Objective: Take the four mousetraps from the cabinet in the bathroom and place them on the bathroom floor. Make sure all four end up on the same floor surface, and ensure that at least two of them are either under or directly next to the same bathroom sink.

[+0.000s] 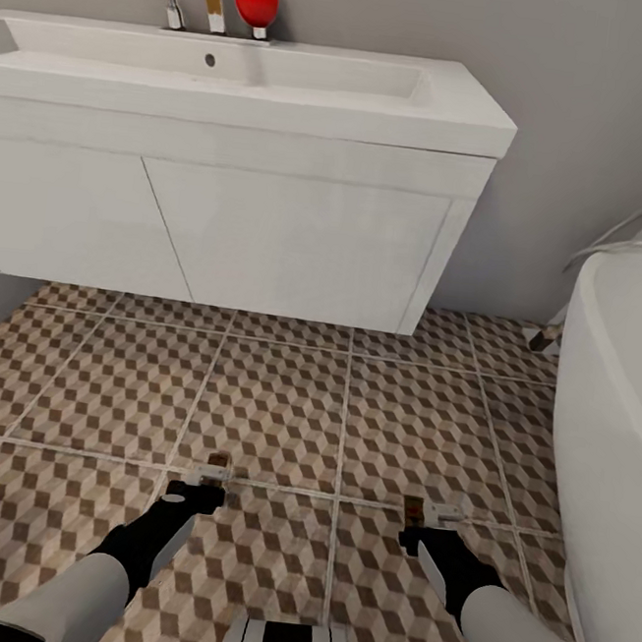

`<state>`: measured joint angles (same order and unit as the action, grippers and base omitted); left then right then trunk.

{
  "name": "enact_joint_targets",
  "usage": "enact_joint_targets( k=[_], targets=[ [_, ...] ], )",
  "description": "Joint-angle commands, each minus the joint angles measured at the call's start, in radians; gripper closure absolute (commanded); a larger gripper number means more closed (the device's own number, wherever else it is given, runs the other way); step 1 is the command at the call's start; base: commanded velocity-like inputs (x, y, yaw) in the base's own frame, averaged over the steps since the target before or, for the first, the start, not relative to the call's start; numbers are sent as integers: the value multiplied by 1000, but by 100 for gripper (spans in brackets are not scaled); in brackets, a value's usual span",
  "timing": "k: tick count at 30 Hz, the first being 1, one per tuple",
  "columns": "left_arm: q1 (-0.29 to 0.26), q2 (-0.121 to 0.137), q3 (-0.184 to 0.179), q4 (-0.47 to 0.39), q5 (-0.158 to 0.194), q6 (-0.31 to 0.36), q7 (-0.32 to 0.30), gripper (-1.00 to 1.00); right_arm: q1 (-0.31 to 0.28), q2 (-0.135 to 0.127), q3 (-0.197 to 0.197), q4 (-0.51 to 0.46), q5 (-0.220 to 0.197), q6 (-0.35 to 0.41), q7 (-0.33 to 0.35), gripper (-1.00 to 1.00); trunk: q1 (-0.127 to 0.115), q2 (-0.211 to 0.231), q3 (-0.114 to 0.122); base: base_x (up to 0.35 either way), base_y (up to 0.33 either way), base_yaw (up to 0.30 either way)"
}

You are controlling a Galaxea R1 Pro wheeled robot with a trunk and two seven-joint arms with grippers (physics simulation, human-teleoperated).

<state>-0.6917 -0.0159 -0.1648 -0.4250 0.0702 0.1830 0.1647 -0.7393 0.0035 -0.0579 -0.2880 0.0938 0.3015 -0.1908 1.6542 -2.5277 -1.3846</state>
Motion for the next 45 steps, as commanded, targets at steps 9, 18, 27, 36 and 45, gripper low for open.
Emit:
enact_joint_targets(
  k=[9,18,27,36,45],
  targets=[
    [0,27,-6,-10,19,4,-3,100,0,0,-6,-2,6,-7,2,100,1,-1,-12,0,0,0],
    [0,24,-8,-7,21,3,-1,100,0,0,-6,-2,6,-7,2,100,1,-1,-12,18,11,0],
    [0,24,-6,-3,23,6,-2,100,0,3,-1,-2,7,-7,2,100,1,-1,-12,255,146,0],
    [0,24,-6,-2,25,12,-2,100,0,9,0,-2,7,-8,1,100,1,-1,-12,305,151,0],
    [0,22,-6,-1,24,15,1,100,0,10,-2,-2,6,-9,1,100,1,-1,-12,309,141,0]
  ],
)
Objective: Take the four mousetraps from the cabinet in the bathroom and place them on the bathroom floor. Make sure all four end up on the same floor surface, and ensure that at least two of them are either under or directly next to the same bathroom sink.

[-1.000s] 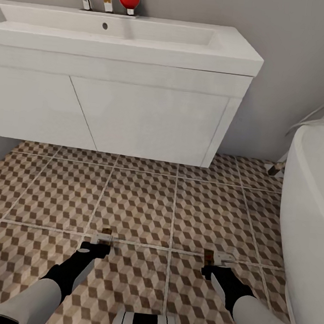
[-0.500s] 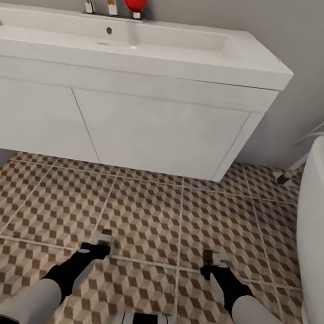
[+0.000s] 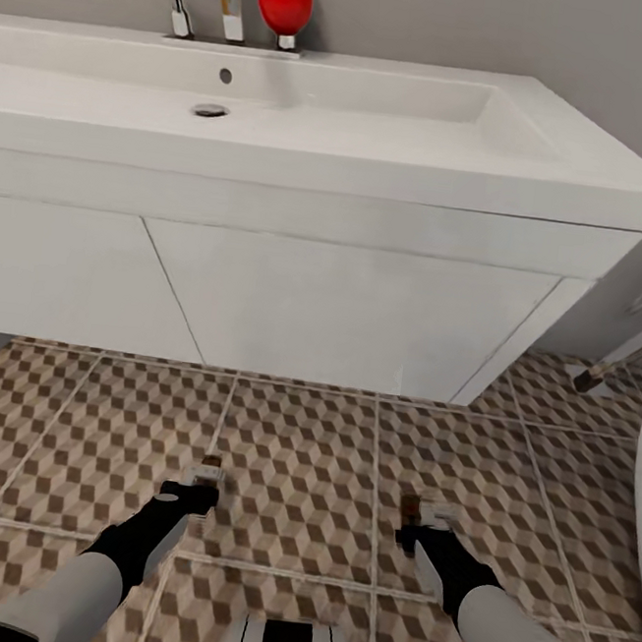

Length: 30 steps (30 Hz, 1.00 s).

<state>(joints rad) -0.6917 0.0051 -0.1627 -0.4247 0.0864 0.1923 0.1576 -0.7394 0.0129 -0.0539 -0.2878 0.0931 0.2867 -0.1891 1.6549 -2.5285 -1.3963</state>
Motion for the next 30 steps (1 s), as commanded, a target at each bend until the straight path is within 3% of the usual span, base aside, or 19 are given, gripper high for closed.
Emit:
enact_joint_targets(
  k=[1,14,30],
  targets=[
    [0,0,-8,-2,7,5,8,100,0,1,-6,-2,7,6,-1,100,0,0,-1,313,121,0],
    [0,-2,-9,-2,2,6,15,100,0,1,-5,-2,7,6,-1,100,0,0,-1,313,51,0],
    [0,-11,-11,-3,-1,2,17,100,0,1,-5,-2,8,6,-1,100,0,0,-1,190,1,0]
  ],
)
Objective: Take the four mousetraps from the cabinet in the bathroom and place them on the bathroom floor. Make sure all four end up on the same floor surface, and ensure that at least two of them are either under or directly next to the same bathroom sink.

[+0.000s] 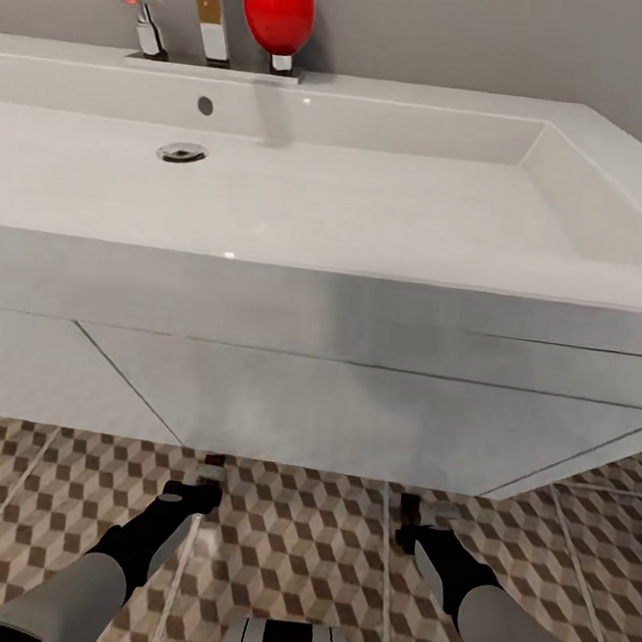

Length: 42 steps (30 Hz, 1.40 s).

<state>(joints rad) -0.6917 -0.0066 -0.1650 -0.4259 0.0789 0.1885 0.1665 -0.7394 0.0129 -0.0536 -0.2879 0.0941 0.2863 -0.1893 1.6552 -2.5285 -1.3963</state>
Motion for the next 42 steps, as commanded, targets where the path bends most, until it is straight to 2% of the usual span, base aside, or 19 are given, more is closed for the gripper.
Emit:
enact_joint_targets(
  k=[1,18,27,42],
  targets=[
    [0,1,-8,-2,7,5,8,100,0,1,-5,-2,7,6,-1,100,0,0,-1,157,0,0],
    [0,-1,-10,-2,5,6,8,100,0,1,-7,-2,5,-3,-1,100,0,0,-1,23,0,0],
    [0,-33,-11,-2,3,9,10,100,0,-1,-9,-2,4,-7,-1,100,0,0,-1,0,0,0],
    [0,-41,-11,-3,12,9,11,100,0,-3,-11,-2,4,-7,-1,100,0,0,-1,0,0,0]
  ],
)
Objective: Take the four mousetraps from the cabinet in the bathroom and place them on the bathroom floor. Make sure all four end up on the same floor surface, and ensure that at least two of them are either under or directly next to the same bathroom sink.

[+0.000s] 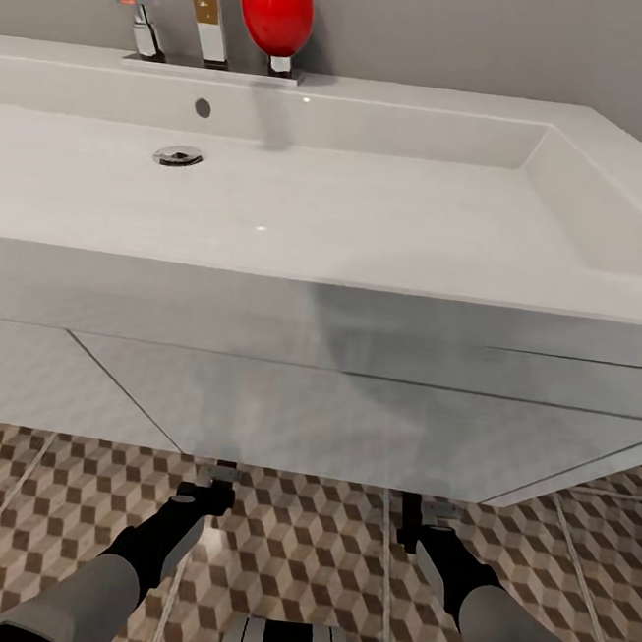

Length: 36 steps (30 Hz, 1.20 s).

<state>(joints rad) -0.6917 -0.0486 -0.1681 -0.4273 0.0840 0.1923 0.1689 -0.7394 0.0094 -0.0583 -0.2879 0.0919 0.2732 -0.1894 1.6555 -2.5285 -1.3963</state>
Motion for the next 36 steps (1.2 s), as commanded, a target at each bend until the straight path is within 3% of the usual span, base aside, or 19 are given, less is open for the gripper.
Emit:
enact_joint_targets(
  k=[1,8,27,36],
  targets=[
    [0,1,-8,-2,8,6,9,100,0,1,-6,-2,7,6,-1,100,0,0,-1,0,0,0],
    [0,1,-7,-1,8,6,9,100,0,1,-6,-2,8,6,-1,100,0,0,-1,0,0,0],
    [0,4,-8,-1,0,4,8,100,0,1,-7,-2,9,2,-1,100,8,-5,-74,0,0,0],
    [0,3,-9,-1,-5,-4,9,100,0,0,-7,2,5,-112,-1,100,9,-5,-78,0,0,0]
  ],
)
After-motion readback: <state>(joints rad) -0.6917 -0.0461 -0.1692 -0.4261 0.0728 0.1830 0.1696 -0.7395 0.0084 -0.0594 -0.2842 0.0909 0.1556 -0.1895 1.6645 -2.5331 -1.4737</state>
